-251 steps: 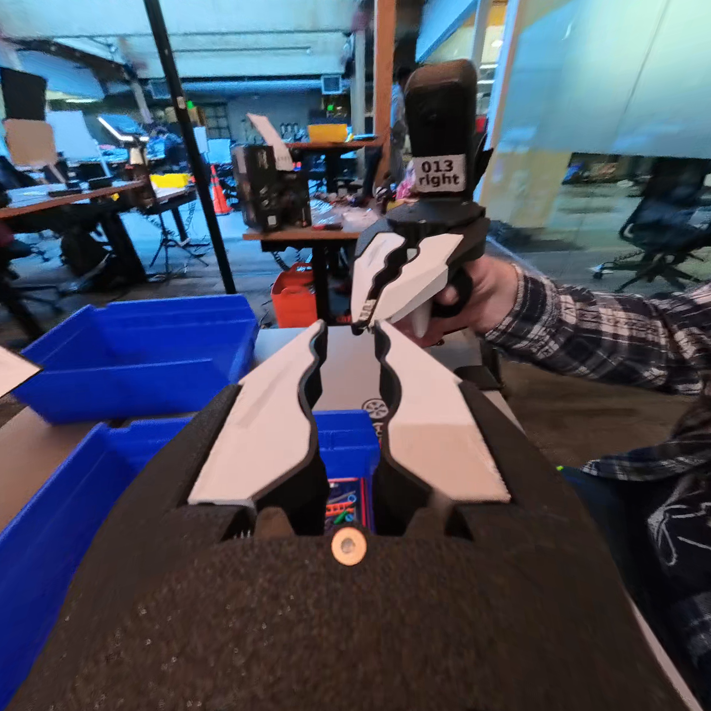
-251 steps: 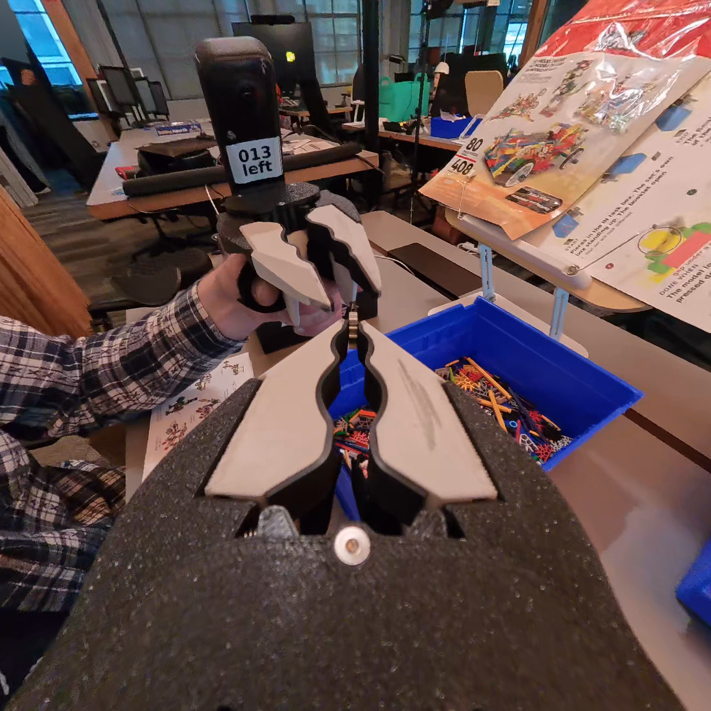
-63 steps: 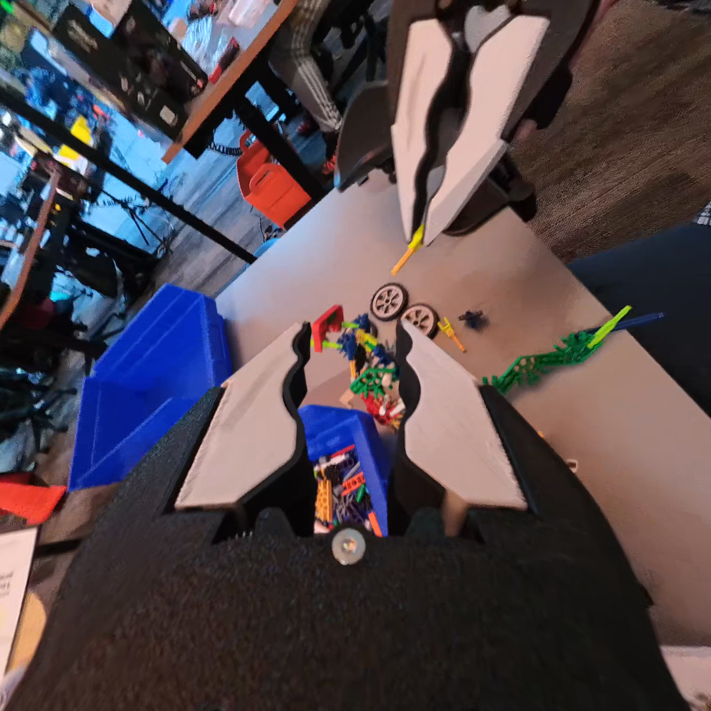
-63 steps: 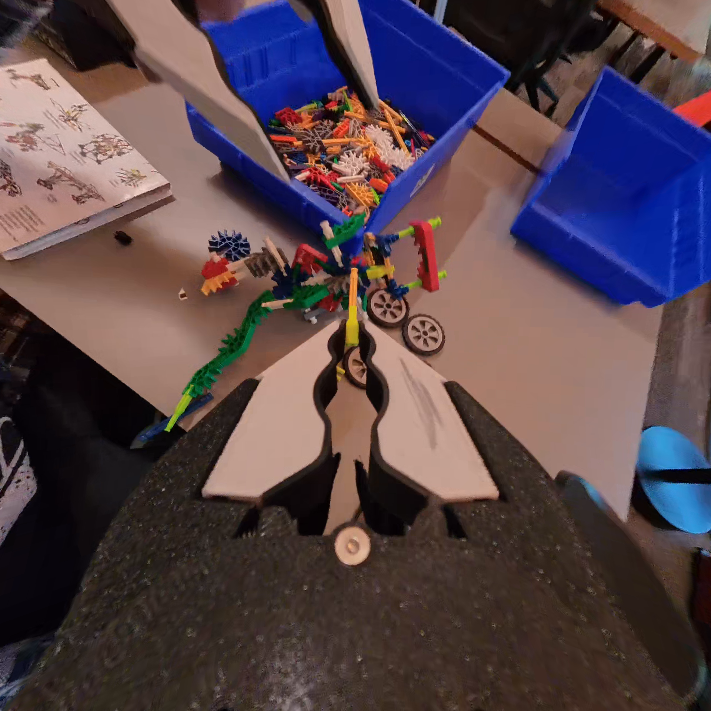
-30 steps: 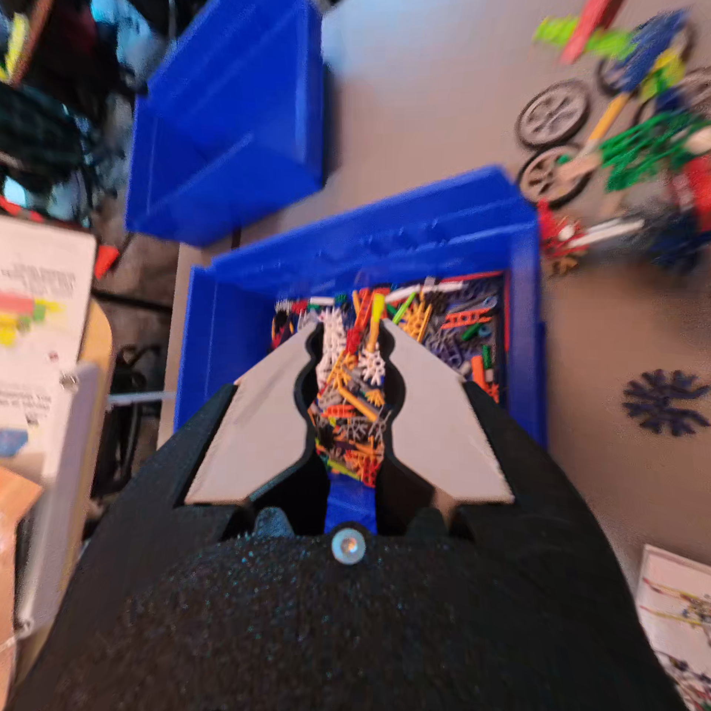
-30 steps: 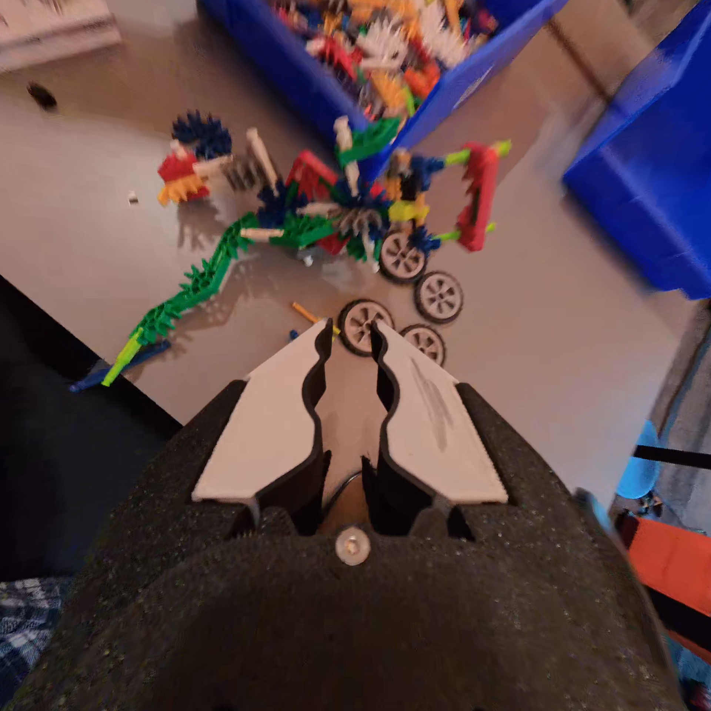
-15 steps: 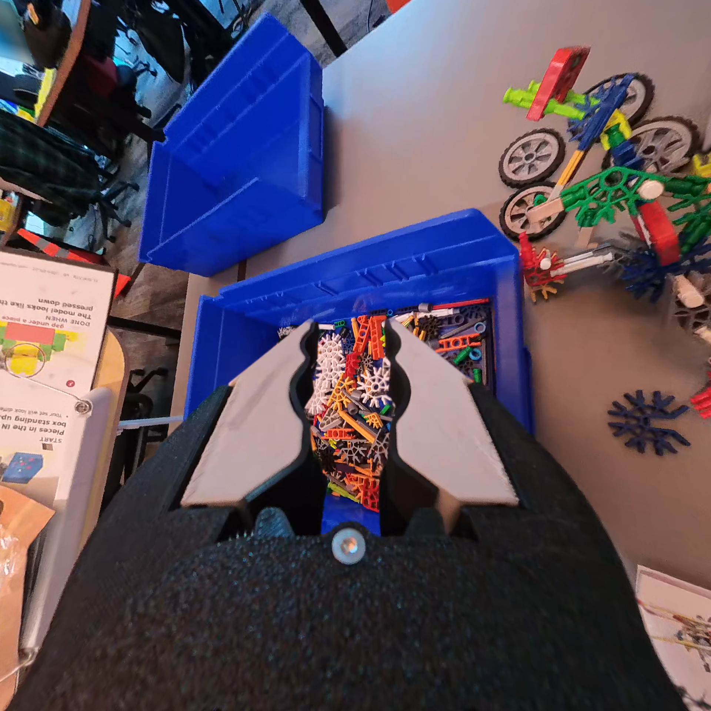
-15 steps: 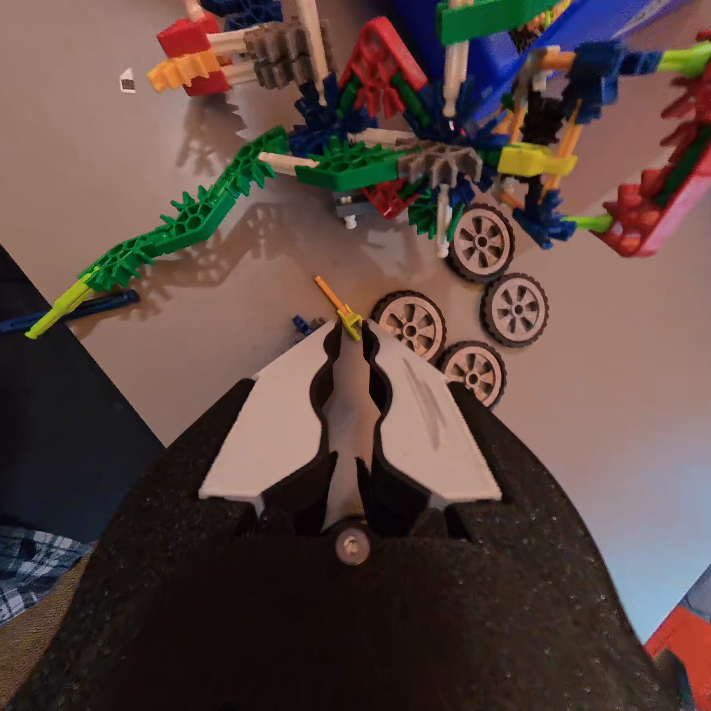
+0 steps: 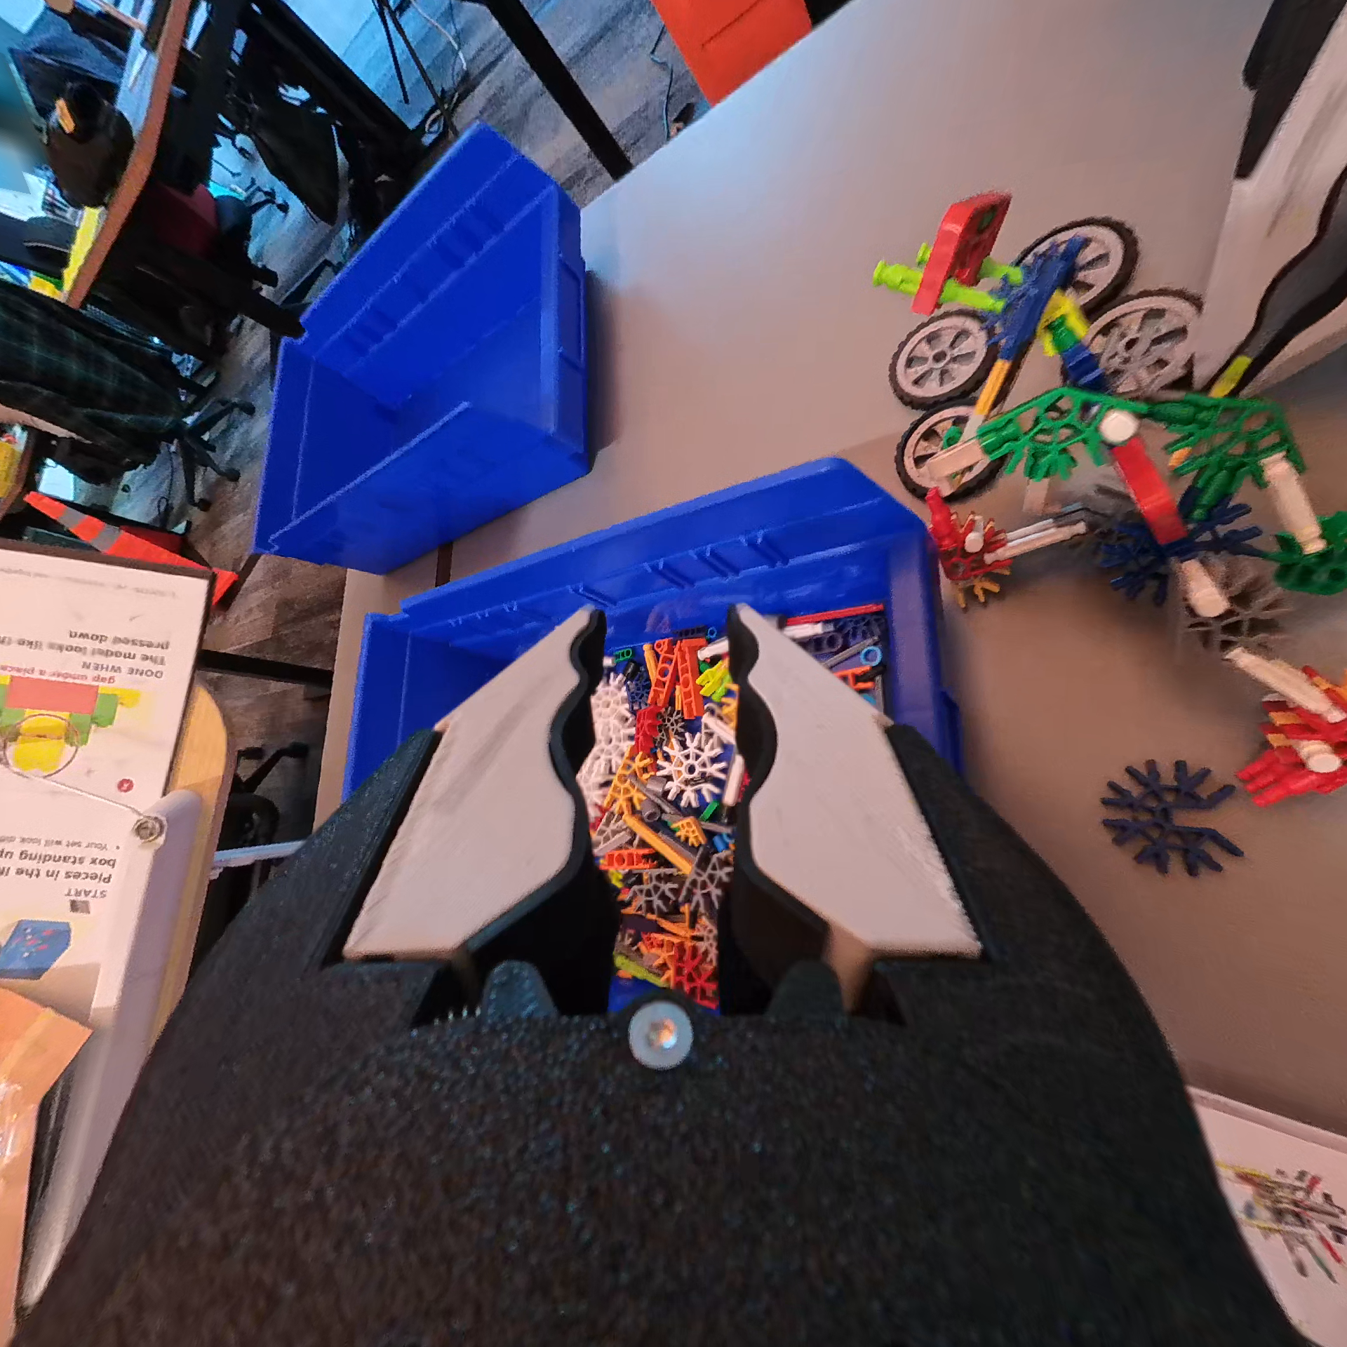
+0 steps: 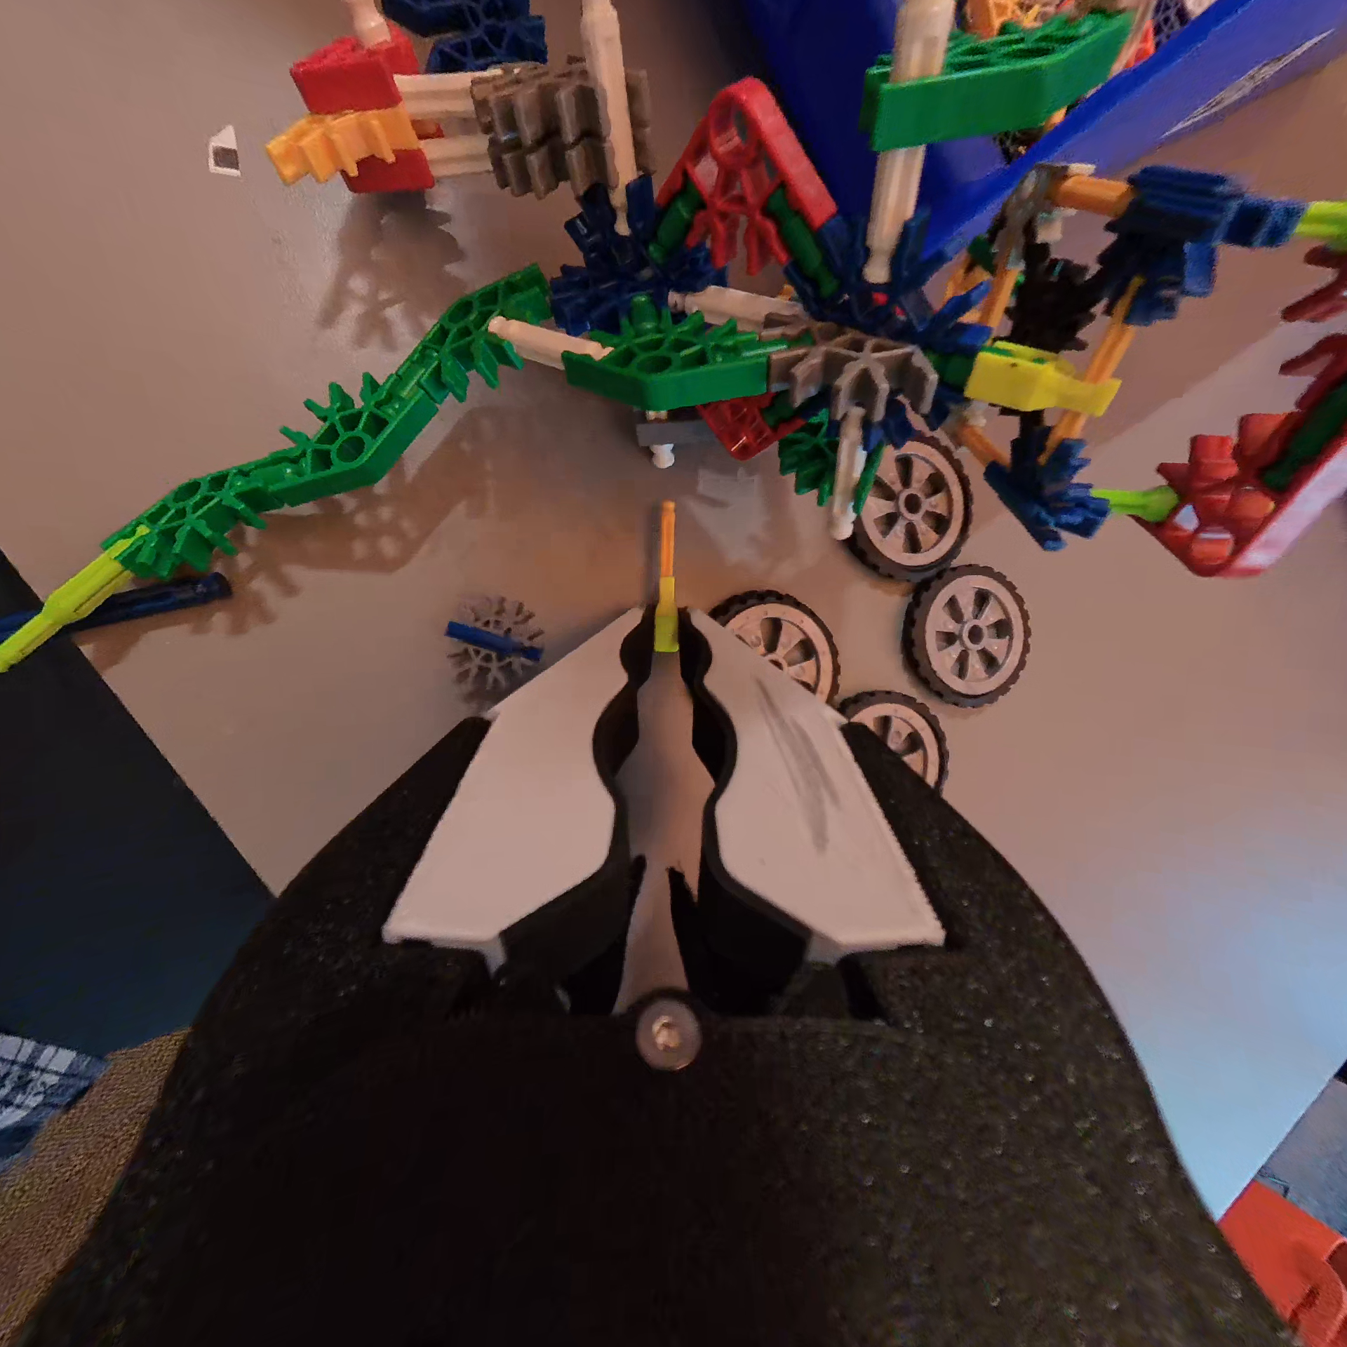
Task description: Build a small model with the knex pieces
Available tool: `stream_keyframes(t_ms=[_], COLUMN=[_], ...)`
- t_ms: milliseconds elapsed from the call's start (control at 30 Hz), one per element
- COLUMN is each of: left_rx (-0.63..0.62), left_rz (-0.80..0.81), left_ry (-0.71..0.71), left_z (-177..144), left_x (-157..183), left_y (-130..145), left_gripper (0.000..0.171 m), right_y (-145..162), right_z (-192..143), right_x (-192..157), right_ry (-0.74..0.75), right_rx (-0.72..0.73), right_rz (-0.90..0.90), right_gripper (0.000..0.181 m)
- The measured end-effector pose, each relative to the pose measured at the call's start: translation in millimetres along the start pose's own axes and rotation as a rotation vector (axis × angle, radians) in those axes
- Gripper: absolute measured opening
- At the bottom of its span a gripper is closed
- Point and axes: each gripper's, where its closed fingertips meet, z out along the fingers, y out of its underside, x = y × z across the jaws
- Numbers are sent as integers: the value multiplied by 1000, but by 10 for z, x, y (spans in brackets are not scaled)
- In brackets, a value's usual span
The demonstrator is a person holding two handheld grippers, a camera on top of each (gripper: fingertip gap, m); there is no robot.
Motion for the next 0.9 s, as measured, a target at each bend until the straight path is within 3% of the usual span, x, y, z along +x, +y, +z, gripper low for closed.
stream_keyframes(t_ms=[167, 300, 400, 600, 900], left_rx=[112, 258, 299, 228, 282], left_rz=[20, 72, 148, 259, 263], left_ry=[74, 228, 298, 311, 345], left_z=[-153, -316, -339, -168, -230], left_x=[172, 579, 903, 1212, 1288], left_y=[-300, -715, -938, -967, -1057], left_gripper=[32, 32, 32, 25, 3], right_y=[-54, -292, -527, -787, -898], right_z=[-316, -743, -966, -1113, -1154], right_x=[57, 122, 132, 111, 93], right_ry=[31, 81, 107, 126, 134], right_rx=[37, 148, 232, 305, 320], right_rz=[13, 13, -10, -49, -69], right_gripper=[6, 5, 5, 5, 5])
